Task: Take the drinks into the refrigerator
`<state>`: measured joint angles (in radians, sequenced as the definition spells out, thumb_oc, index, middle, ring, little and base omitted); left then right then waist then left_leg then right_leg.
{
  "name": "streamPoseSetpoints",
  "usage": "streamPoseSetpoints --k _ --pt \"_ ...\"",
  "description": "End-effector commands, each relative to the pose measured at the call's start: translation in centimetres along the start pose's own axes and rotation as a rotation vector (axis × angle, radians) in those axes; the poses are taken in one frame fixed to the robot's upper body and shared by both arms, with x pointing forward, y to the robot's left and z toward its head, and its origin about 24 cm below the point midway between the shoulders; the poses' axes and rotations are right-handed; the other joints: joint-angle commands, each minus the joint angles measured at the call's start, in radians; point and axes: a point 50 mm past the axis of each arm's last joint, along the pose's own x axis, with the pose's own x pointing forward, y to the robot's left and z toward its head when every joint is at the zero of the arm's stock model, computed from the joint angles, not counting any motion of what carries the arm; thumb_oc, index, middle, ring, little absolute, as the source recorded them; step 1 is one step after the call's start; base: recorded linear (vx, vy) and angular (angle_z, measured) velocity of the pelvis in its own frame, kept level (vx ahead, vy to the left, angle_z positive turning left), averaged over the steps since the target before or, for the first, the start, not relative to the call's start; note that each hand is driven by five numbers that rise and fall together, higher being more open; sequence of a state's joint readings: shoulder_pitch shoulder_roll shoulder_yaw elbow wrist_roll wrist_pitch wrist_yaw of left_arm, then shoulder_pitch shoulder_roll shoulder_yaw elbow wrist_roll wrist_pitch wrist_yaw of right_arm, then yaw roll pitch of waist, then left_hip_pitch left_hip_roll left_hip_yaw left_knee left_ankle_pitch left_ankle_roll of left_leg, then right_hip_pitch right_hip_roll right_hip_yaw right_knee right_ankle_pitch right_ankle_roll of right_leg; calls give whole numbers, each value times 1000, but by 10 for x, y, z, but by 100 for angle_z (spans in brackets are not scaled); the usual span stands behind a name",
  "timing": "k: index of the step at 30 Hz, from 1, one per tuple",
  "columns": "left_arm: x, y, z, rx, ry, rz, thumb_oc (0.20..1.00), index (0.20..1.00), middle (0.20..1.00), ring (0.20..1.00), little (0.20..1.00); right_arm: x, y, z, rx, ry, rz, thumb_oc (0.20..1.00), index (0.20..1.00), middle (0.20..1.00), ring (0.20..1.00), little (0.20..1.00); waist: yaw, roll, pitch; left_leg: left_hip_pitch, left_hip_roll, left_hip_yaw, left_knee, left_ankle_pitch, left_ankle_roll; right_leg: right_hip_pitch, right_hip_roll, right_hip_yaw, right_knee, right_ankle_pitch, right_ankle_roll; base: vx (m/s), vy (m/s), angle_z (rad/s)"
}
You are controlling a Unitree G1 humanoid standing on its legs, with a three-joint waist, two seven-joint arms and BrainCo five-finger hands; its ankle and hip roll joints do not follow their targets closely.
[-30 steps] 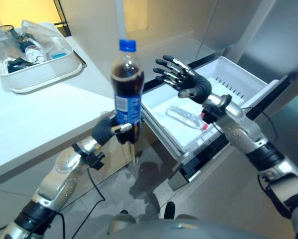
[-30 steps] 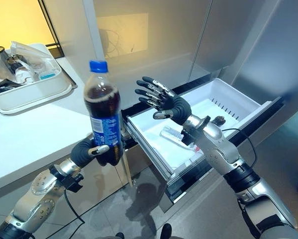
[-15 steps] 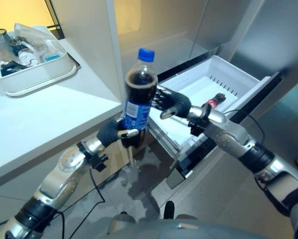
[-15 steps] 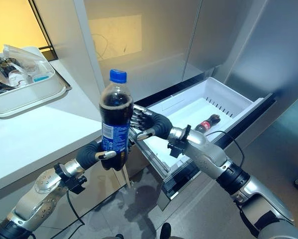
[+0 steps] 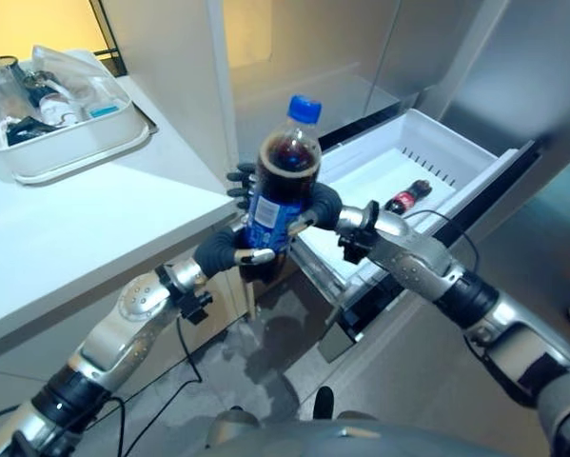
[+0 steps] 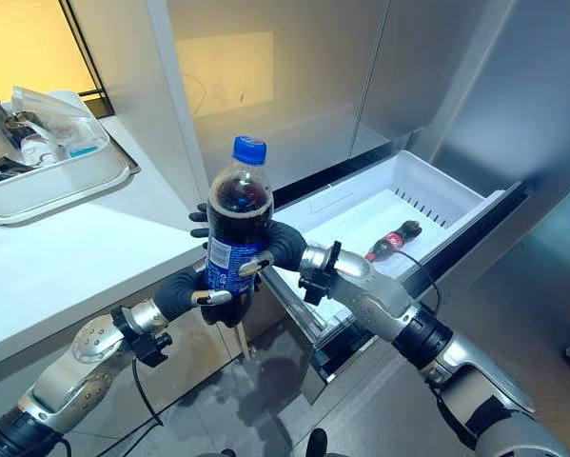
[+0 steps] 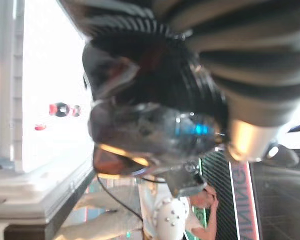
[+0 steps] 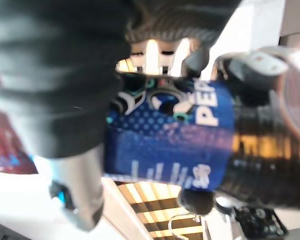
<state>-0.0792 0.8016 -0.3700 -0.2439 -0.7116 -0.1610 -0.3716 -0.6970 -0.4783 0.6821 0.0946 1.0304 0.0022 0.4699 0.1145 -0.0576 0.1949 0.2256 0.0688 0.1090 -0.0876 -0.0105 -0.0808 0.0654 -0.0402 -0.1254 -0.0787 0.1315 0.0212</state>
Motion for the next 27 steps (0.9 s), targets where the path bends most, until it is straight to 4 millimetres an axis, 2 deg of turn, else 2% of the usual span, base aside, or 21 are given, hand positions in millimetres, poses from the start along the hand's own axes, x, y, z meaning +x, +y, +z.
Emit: streamPoseSetpoints --k 1,14,15,16,27 --pt "27 -11 48 90 -260 -129 200 200 200 200 200 32 4 31 -86 -111 35 1000 1000 1000 1000 1000 27 6 -45 -34 -53 -55 0 -53 64 31 -38 19 124 -106 83 0 0 0" --pt "26 -9 36 73 -223 -100 200 200 200 200 200 46 24 50 -23 -242 139 1000 1000 1000 1000 1000 35 13 -49 -33 -59 -51 0 -58 72 26 -42 23 131 -108 86 0 0 0" --pt "26 -9 35 72 -221 -99 200 200 200 200 200 46 25 50 -19 -247 139 291 291 291 291 291 35 13 -49 -33 -60 -50 0 -58 73 25 -42 23 131 -108 86 0 0 0" --pt "26 -9 36 75 -223 -98 200 200 200 200 200 46 25 51 -26 -249 139 200 200 200 200 200 35 14 -49 -33 -60 -49 0 -57 73 26 -41 24 131 -108 86 0 0 0" --pt "25 -8 37 78 -228 -98 200 200 200 200 200 42 29 43 -9 -224 163 200 200 200 200 200 34 11 -51 -26 -56 -48 0 -61 71 29 -38 26 129 -109 85 0 0 0"
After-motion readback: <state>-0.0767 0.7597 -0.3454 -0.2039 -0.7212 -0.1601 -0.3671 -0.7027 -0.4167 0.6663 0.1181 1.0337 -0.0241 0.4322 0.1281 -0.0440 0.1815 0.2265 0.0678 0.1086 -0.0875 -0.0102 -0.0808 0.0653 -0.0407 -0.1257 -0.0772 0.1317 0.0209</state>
